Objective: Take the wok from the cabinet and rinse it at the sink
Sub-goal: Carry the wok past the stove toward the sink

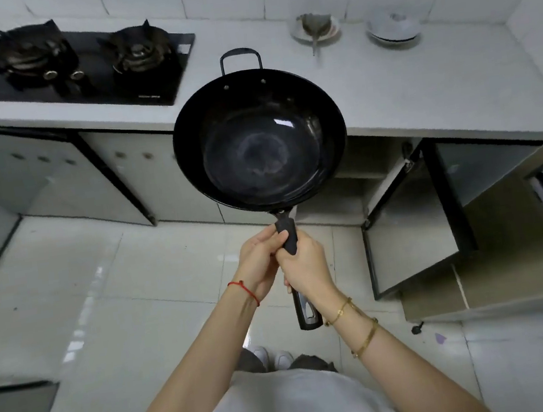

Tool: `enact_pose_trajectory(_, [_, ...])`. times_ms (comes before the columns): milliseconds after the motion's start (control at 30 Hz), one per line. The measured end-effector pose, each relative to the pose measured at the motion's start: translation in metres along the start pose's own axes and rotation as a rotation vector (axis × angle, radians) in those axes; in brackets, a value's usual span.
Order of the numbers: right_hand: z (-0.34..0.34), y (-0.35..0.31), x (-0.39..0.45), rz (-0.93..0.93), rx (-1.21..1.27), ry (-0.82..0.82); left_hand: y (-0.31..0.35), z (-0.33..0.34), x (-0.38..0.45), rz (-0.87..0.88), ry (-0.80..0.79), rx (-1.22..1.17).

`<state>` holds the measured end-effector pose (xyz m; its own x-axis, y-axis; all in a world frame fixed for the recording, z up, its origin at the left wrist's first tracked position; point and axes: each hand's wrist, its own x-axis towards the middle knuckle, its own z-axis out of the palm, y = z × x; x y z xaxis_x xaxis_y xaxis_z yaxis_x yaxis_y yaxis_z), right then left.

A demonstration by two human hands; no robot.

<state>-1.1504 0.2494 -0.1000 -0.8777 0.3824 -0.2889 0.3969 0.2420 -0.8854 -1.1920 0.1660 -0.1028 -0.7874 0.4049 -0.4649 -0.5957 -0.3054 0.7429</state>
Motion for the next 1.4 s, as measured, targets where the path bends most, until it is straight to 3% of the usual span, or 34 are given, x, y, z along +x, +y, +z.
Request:
enact_pose_trajectory(400, [0.103,-0.045,0.014,-0.162,-0.094,-0.39,0.043,-0.091,-0.03,0.205,0.36,-0.178])
enact_pose_trajectory(733, [0.244,-0.099,0.014,-0.265,-0.161,-0.633,0.1,-0.216,-0.048,0.345,0.577,-0.383])
enact_pose_trajectory(1400, [0.533,-0.23,0.023,-0.288,-0.225,-0.807,0.265,-0.465,-0.071,0.431,0.768,-0.433])
